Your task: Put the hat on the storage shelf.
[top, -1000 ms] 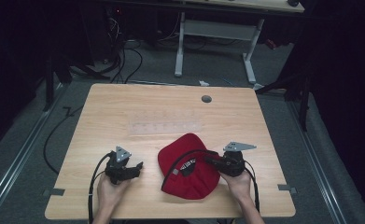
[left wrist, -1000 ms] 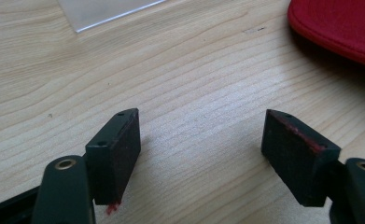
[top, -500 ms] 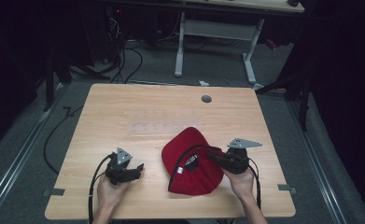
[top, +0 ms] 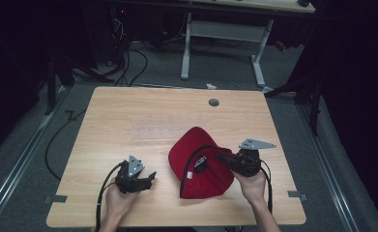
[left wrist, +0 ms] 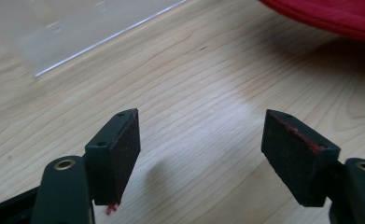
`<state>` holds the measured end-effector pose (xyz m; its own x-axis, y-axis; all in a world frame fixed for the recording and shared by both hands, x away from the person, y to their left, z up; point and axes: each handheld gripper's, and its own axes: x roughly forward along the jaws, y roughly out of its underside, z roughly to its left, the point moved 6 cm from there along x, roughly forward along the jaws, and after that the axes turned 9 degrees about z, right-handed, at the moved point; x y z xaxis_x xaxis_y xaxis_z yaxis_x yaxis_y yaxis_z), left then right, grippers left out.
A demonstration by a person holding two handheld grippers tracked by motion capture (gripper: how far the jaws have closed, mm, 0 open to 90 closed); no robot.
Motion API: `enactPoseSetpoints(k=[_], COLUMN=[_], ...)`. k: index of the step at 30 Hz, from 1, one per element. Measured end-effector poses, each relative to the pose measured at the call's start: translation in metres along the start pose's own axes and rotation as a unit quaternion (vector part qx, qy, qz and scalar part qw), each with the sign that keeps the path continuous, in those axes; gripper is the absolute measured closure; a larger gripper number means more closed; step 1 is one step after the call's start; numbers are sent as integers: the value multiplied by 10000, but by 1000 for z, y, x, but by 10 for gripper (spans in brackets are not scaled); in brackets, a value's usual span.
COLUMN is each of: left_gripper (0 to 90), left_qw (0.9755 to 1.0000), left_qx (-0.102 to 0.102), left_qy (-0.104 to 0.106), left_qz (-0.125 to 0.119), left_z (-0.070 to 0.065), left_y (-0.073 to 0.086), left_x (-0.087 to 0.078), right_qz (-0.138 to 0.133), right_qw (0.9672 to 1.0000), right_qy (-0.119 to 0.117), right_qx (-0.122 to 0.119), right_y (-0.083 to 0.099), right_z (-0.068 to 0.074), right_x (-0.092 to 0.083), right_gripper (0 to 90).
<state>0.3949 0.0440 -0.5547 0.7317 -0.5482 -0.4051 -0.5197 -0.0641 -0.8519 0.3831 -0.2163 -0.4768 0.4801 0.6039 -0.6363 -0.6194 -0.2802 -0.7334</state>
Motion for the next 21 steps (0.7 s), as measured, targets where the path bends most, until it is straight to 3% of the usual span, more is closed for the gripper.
enactPoseSetpoints(k=[6, 12, 19, 21], left_gripper=[273, 260, 291, 292], left_qw=[9996, 9990, 9990, 9987], left_qx=[122, 90, 96, 199], left_qy=[233, 435, 395, 427], left_qz=[56, -42, 209, 207], left_z=[-19, -34, -48, -52], left_y=[-1, -3, 2, 4], left_x=[4, 10, 20, 22], right_qz=[-32, -67, -143, -117], right_qw=[10000, 9999, 9997, 9997], right_qy=[-43, -91, -212, -227], right_qx=[25, 10, -32, -34], right_y=[-10, -23, -39, -42], right_z=[2, 7, 15, 16], right_x=[-3, -4, -2, 0], right_gripper=[851, 851, 851, 850])
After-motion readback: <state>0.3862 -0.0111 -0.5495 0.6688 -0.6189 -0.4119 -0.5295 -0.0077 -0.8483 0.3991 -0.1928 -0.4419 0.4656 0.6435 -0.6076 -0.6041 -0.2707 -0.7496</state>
